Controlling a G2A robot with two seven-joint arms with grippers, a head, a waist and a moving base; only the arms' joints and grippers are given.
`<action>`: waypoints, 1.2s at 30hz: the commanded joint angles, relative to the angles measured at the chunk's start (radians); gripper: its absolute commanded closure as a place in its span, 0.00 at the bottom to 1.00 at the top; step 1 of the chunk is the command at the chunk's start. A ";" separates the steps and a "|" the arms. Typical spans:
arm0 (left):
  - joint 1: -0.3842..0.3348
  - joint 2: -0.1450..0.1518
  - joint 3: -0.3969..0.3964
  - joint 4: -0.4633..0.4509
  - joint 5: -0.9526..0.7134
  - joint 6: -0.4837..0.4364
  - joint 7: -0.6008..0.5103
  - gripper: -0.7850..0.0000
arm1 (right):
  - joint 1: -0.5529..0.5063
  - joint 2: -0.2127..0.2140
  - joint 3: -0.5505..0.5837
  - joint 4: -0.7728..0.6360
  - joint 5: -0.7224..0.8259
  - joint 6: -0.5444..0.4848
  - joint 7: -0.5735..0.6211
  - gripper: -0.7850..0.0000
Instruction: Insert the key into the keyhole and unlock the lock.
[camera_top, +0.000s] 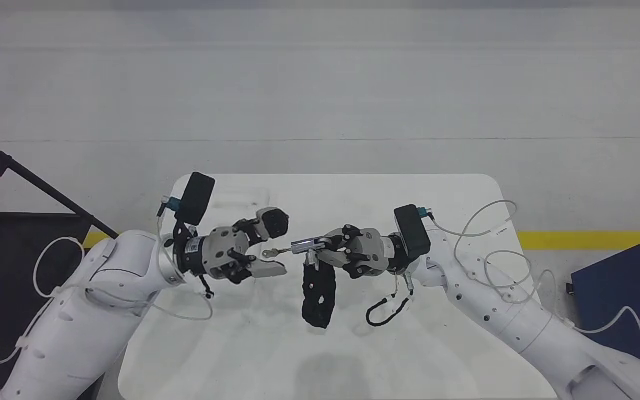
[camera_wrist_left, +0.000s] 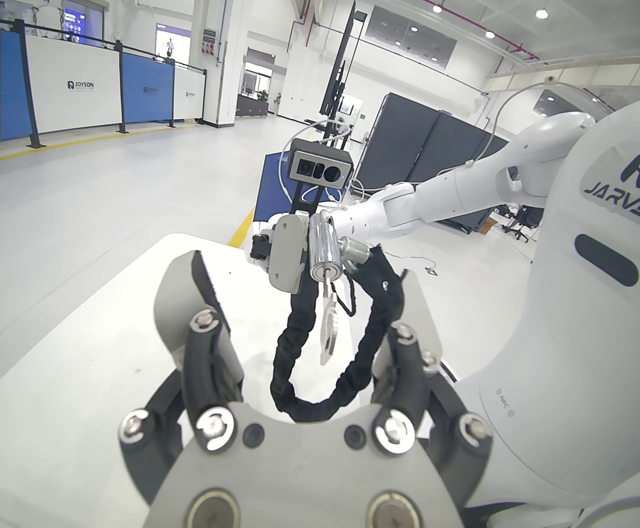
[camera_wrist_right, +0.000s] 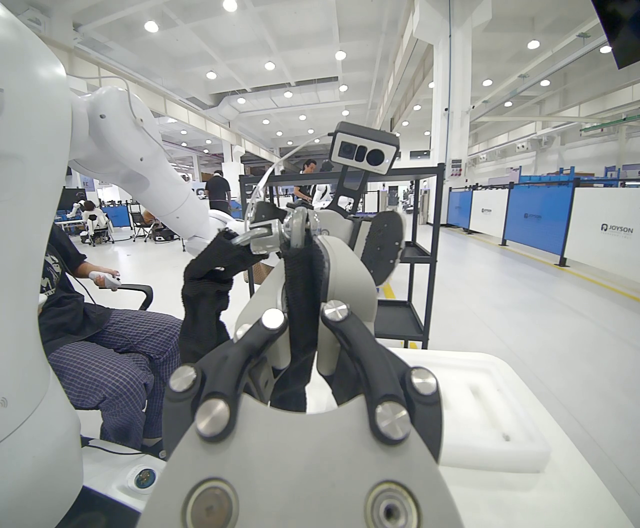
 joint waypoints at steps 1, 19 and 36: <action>0.003 0.000 -0.003 -0.004 -0.003 -0.004 -0.007 0.53 | 0.000 0.000 0.000 0.000 0.000 0.000 0.000 1.00; 0.023 0.000 -0.026 -0.027 -0.023 -0.040 -0.039 0.65 | 0.000 0.000 0.000 0.000 0.000 0.000 0.000 1.00; 0.056 0.004 -0.058 -0.018 -0.038 -0.054 -0.062 0.77 | 0.000 0.000 0.000 0.000 0.000 0.000 0.000 1.00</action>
